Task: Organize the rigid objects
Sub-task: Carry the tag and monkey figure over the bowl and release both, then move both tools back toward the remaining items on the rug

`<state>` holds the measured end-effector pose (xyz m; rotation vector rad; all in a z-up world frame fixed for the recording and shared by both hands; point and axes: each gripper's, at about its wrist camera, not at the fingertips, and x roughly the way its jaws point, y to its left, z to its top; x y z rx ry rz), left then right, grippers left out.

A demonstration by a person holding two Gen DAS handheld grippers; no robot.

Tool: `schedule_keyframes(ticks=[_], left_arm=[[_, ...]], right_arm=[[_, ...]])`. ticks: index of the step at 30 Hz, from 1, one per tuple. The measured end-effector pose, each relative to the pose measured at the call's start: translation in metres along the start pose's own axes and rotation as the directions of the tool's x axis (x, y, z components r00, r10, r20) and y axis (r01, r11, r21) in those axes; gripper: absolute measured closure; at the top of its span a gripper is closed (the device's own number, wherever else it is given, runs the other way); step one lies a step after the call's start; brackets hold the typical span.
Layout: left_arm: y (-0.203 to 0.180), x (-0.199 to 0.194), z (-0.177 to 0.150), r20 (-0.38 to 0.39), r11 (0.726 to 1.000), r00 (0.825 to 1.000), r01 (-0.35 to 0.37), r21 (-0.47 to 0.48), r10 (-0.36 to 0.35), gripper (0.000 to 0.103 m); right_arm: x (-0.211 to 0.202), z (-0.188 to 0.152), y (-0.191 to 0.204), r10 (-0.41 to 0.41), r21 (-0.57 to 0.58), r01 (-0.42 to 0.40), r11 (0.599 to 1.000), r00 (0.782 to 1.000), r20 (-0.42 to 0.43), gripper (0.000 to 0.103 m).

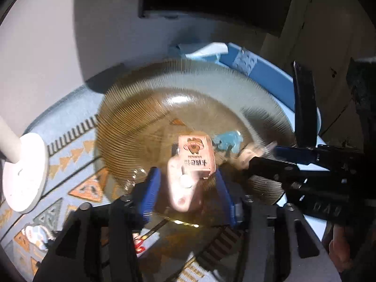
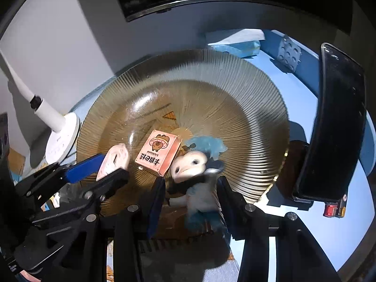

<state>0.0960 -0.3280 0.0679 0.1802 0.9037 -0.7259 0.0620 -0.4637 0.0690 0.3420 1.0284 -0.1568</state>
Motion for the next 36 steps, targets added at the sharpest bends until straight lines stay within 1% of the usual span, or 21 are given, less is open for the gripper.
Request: schedule_keyframes(ticks=[1,2,4,5,6,7,8,10,13,14,17,18,19,20,23,26,28,29,30,33,36], left_arm=[[0.002,-0.011,0.0,0.02,1.0,1.0,0.006,-0.011,-0.005,0.055],[0.007,-0.025,0.001,0.047,1.0,0.999,0.013,-0.024,-0.012,0.055],[0.015,-0.054,0.002,0.103,0.999,0.995,0.015,-0.046,-0.011,0.055],[0.02,-0.077,0.002,0.149,0.998,0.989,0.017,-0.057,-0.008,0.053],[0.023,-0.094,0.0,0.18,0.998,0.984,0.016,-0.063,-0.005,0.049],[0.026,-0.116,-0.002,0.225,0.997,0.974,0.012,-0.07,0.004,0.045],[0.028,-0.133,-0.005,0.262,0.997,0.965,0.005,-0.073,0.014,0.044],[0.031,-0.175,-0.014,0.341,0.996,0.939,-0.019,-0.082,0.046,0.044],[0.036,-0.226,-0.029,0.413,0.992,0.906,-0.051,-0.115,0.095,0.044],[0.038,-0.242,-0.035,0.434,0.99,0.894,-0.06,-0.126,0.109,0.044],[0.042,-0.282,-0.052,0.485,0.984,0.861,-0.093,-0.151,0.156,0.044],[0.043,-0.298,-0.061,0.503,0.982,0.847,-0.106,-0.158,0.173,0.044],[0.044,-0.307,-0.065,0.512,0.98,0.84,-0.113,-0.162,0.182,0.044],[0.045,-0.321,-0.073,0.526,0.978,0.828,-0.125,-0.17,0.197,0.044],[0.046,-0.347,-0.093,0.548,0.971,0.805,-0.148,-0.186,0.227,0.044],[0.047,-0.362,-0.109,0.559,0.966,0.791,-0.166,-0.197,0.25,0.044],[0.049,-0.369,-0.12,0.56,0.958,0.779,-0.194,-0.211,0.281,0.044],[0.051,-0.37,-0.124,0.556,0.954,0.777,-0.204,-0.219,0.294,0.044],[0.055,-0.372,-0.131,0.551,0.951,0.778,-0.209,-0.226,0.302,0.044],[0.064,-0.37,-0.148,0.52,0.943,0.791,-0.218,-0.253,0.322,0.044],[0.076,-0.354,-0.163,0.471,0.932,0.814,-0.228,-0.28,0.341,0.044]], right_arm=[[-0.011,0.001,-0.003,0.004,0.013,-0.005,1.0,0.999,0.032,0.047],[-0.025,0.003,-0.006,0.011,0.025,-0.013,1.0,0.997,0.076,0.045],[-0.054,0.004,-0.013,0.022,0.053,-0.03,0.998,0.987,0.158,0.041],[-0.072,0.004,-0.017,0.028,0.073,-0.044,0.996,0.978,0.206,0.04],[-0.086,0.004,-0.018,0.033,0.084,-0.054,0.995,0.971,0.238,0.04],[-0.103,0.002,-0.019,0.035,0.092,-0.063,0.994,0.96,0.278,0.038],[-0.114,0.0,-0.018,0.038,0.092,-0.069,0.993,0.952,0.304,0.037],[-0.137,-0.005,-0.013,0.054,0.078,-0.087,0.993,0.936,0.348,0.036],[-0.164,-0.017,0.007,0.101,0.032,-0.123,0.992,0.916,0.387,0.03],[-0.172,-0.021,0.016,0.121,0.011,-0.136,0.991,0.909,0.398,0.028],[-0.194,-0.032,0.045,0.161,-0.058,-0.151,0.987,0.891,0.425,0.027],[-0.2,-0.036,0.054,0.17,-0.081,-0.15,0.985,0.885,0.434,0.027],[-0.207,-0.041,0.066,0.183,-0.109,-0.149,0.983,0.878,0.443,0.027],[-0.212,-0.042,0.074,0.193,-0.127,-0.152,0.98,0.874,0.446,0.027],[-0.222,-0.053,0.098,0.234,-0.179,-0.17,0.969,0.866,0.441,0.026],[-0.223,-0.065,0.121,0.262,-0.222,-0.181,0.958,0.867,0.424,0.026],[-0.22,-0.074,0.134,0.275,-0.246,-0.186,0.951,0.87,0.409,0.026],[-0.217,-0.08,0.14,0.284,-0.258,-0.19,0.947,0.871,0.4,0.026],[-0.215,-0.085,0.144,0.292,-0.269,-0.195,0.943,0.872,0.392,0.026],[-0.202,-0.098,0.155,0.306,-0.291,-0.205,0.934,0.88,0.362,0.025],[-0.181,-0.11,0.162,0.31,-0.297,-0.216,0.93,0.896,0.317,0.026]])
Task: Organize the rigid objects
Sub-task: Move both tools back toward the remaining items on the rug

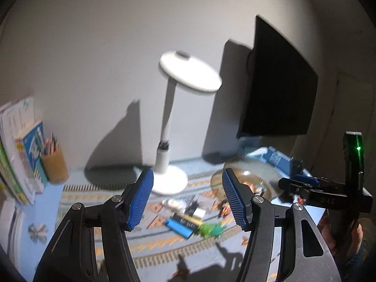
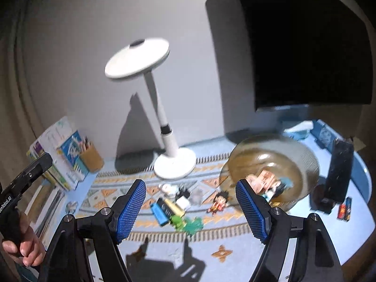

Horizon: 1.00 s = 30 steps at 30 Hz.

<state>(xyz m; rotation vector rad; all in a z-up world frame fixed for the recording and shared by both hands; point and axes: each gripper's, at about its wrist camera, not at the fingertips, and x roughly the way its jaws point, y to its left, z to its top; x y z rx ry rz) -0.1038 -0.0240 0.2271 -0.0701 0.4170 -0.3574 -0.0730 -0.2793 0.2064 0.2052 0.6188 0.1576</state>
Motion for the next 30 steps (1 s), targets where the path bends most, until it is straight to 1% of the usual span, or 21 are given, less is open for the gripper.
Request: schedule_keyframes(ticks=[3,5,8,11,14,16,19,22,24,27,29,30], left_arm=[[0.007,0.03,-0.025,-0.102,1.0,0.994,-0.03,-0.005,0.03,0.044],[0.013,0.055,-0.045,-0.179,0.999,0.983,-0.041,-0.011,0.039,0.044],[0.019,0.097,-0.079,-0.291,0.999,0.956,-0.042,-0.009,0.038,0.044],[0.019,0.137,-0.109,-0.396,0.999,0.918,-0.034,-0.005,0.029,0.044],[0.015,0.172,-0.132,-0.469,0.999,0.883,-0.031,0.018,0.036,0.044],[0.011,0.187,-0.138,-0.492,0.999,0.87,-0.028,0.03,0.039,0.044],[0.008,0.204,-0.145,-0.518,0.999,0.854,-0.025,0.031,0.038,0.044],[0.005,0.216,-0.147,-0.532,0.999,0.846,-0.024,0.033,0.038,0.044],[0.002,0.22,-0.146,-0.536,0.999,0.843,-0.03,0.038,0.045,0.044],[0.001,0.225,-0.144,-0.524,0.998,0.85,-0.034,0.054,0.058,0.044],[0.003,0.223,-0.144,-0.525,0.998,0.85,-0.029,0.051,0.052,0.044],[0.005,0.224,-0.143,-0.53,0.998,0.847,-0.03,0.051,0.052,0.044]], right_arm=[[0.025,-0.017,-0.001,0.006,0.014,-0.006,1.0,0.998,-0.067,0.025],[0.044,-0.029,-0.006,0.011,0.03,-0.007,1.0,0.993,-0.118,0.025],[0.071,-0.046,-0.014,0.015,0.055,-0.005,0.998,0.982,-0.189,0.026],[0.095,-0.062,-0.018,0.013,0.062,0.003,0.998,0.968,-0.252,0.025],[0.118,-0.075,-0.02,0.008,0.055,0.01,0.998,0.951,-0.31,0.026],[0.129,-0.08,-0.021,0.017,0.057,0.003,0.998,0.942,-0.335,0.026],[0.139,-0.082,-0.019,0.011,0.036,0.002,0.999,0.936,-0.351,0.025],[0.145,-0.081,-0.015,0.009,0.011,-0.005,1.0,0.935,-0.355,0.025],[0.152,-0.081,-0.011,0.009,-0.005,-0.012,1.0,0.934,-0.358,0.025],[0.162,-0.081,-0.006,0.013,-0.021,-0.022,1.0,0.93,-0.366,0.025],[0.167,-0.082,-0.003,0.014,-0.034,-0.028,0.999,0.927,-0.374,0.026],[0.17,-0.083,-0.001,0.014,-0.04,-0.032,0.999,0.925,-0.379,0.026]])
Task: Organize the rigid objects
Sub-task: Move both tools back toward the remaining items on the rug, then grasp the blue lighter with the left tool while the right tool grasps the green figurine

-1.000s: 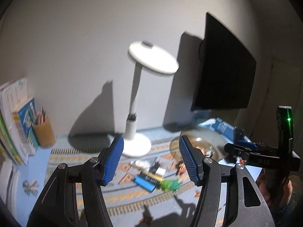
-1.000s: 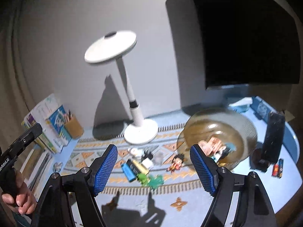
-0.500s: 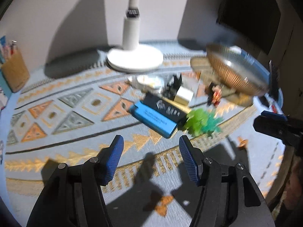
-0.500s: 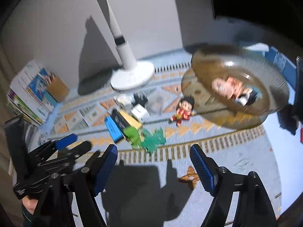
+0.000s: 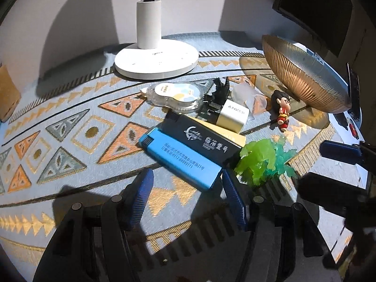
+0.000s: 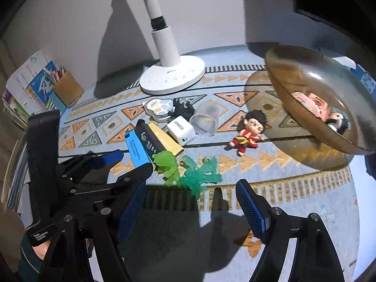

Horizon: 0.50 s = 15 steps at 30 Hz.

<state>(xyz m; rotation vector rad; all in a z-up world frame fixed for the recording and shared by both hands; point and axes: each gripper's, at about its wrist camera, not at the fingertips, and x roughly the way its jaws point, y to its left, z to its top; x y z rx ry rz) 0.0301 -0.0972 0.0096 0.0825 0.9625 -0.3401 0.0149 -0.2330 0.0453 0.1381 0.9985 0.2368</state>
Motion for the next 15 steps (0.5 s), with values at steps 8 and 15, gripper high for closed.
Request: schedule_keyframes(ticks=[8,15], left_arm=[[0.057,-0.017,-0.01,-0.006,0.994,0.999,-0.045,-0.096,0.045,0.045],[0.064,-0.022,-0.002,0.011,0.99,0.999,0.054,-0.129,-0.053,0.045]], right_arm=[[0.017,0.006,0.014,-0.002,-0.07,0.001,0.998,1.0,-0.009,0.026],[0.035,0.013,0.027,-0.049,-0.133,0.049,0.99,0.999,0.005,0.044]])
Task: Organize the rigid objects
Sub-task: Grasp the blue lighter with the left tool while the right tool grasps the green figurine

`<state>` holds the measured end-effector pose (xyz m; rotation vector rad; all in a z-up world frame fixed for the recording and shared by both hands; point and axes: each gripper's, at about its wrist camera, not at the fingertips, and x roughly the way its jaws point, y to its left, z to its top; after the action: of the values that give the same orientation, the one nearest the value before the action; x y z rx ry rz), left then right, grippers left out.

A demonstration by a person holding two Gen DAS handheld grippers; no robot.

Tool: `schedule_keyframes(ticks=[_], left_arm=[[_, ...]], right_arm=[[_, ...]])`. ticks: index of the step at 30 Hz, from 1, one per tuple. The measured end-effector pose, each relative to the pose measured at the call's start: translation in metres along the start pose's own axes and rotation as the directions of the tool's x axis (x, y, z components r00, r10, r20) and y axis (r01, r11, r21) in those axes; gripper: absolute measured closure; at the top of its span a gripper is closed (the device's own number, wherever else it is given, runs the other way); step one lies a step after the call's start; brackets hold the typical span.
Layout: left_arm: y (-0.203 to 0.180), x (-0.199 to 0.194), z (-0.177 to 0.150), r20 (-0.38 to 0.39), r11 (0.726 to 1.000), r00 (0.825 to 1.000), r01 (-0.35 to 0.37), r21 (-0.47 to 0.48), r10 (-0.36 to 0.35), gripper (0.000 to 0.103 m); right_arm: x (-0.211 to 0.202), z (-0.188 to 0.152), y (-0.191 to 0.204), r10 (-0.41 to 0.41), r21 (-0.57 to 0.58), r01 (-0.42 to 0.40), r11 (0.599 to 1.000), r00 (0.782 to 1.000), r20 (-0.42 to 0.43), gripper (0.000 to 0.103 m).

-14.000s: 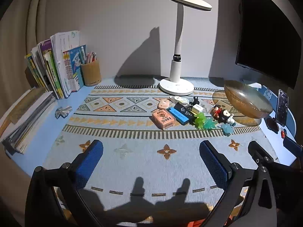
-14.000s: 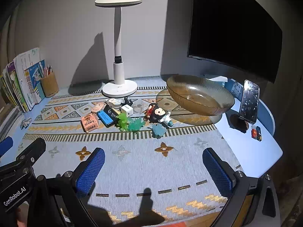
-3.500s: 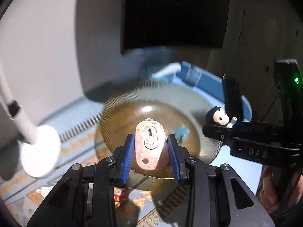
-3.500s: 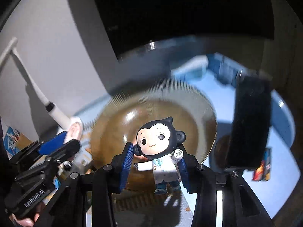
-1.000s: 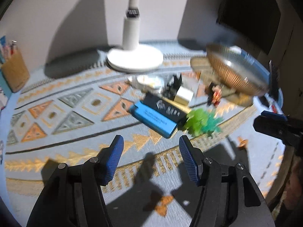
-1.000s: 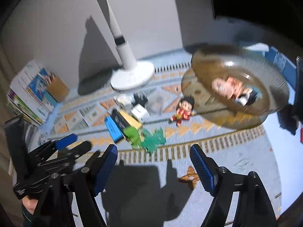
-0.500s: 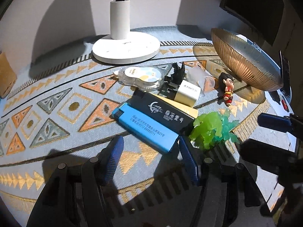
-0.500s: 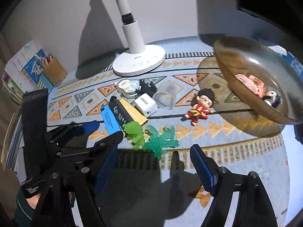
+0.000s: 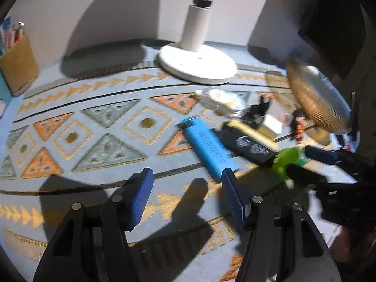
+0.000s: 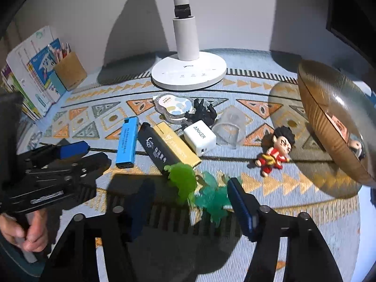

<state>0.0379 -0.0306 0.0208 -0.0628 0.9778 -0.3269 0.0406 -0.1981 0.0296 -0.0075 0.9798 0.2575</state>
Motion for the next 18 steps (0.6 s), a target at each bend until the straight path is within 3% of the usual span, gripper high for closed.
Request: schedule_keyframes(ticks=[3,8,10,12,14,18], left_arm=[[-0.013,0.012,0.007,-0.017,1.0,1.0,0.01,0.001,-0.01,0.045],[-0.03,0.027,0.016,-0.016,0.999,0.999,-0.048,0.02,0.048,0.048],[-0.033,0.03,0.018,-0.013,0.996,0.997,-0.077,0.035,0.078,0.056],[-0.036,0.032,0.019,-0.008,0.993,0.995,-0.099,0.057,0.099,0.07],[-0.036,0.03,0.018,-0.005,0.993,0.995,-0.098,0.063,0.099,0.076],[-0.031,0.016,0.008,0.003,0.996,0.999,-0.054,0.07,0.054,0.08]], right_arm=[[0.005,0.001,0.002,-0.011,-0.02,0.011,1.0,1.0,0.014,0.048],[0.009,0.004,0.006,-0.023,-0.073,0.026,0.997,0.999,0.043,0.056],[0.011,0.003,0.009,-0.024,-0.098,0.029,0.995,0.998,0.053,0.061],[0.014,0.002,0.014,-0.005,-0.115,0.011,0.993,0.999,0.049,0.078],[0.012,0.001,0.017,-0.019,-0.123,0.026,0.992,0.998,0.057,0.078],[-0.011,-0.001,0.009,0.069,-0.059,-0.064,0.996,0.992,0.104,0.078]])
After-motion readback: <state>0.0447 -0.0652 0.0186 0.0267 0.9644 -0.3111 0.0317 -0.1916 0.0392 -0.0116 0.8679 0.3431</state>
